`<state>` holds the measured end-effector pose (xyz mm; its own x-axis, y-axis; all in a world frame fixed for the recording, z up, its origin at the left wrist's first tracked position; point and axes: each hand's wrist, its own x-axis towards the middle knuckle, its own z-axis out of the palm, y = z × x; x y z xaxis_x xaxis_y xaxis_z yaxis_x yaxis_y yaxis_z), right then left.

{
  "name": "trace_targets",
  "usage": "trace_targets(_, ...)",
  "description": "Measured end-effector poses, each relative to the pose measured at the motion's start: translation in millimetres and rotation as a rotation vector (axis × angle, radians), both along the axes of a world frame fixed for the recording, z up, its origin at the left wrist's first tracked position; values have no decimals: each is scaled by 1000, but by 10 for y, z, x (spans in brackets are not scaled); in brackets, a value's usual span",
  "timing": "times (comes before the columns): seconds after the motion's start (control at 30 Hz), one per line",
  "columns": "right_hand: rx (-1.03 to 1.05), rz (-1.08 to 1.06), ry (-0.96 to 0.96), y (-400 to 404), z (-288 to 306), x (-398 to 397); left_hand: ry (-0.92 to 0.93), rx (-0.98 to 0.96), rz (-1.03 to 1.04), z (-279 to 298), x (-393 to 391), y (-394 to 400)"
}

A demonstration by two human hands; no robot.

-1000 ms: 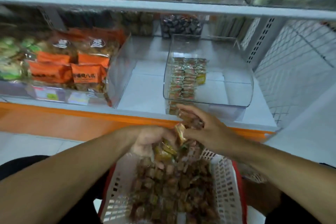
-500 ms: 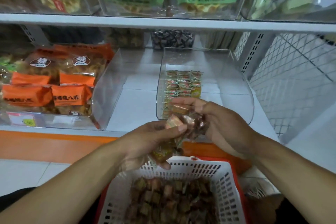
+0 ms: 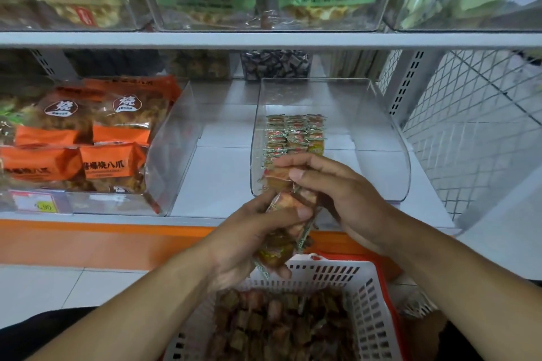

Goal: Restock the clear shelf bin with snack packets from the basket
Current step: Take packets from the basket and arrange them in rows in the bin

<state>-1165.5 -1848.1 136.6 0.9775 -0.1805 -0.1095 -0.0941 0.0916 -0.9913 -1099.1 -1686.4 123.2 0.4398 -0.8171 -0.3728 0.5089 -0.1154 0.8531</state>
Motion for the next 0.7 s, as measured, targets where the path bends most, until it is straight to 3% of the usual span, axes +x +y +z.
trace_targets(0.13,107,-49,-67,-22,12,-31,-24,-12,-33,4,-7,13)
trace_targets(0.33,245,-291,-226,-275,133,-43,-80,5,15,-25,-18,15)
trace_targets(0.5,250,-138,-135,-331,110,-118,-187,17,164,-86,5,3)
trace_targets(0.7,14,-90,10,-230,-28,-177,-276,67,247,-91,14,20)
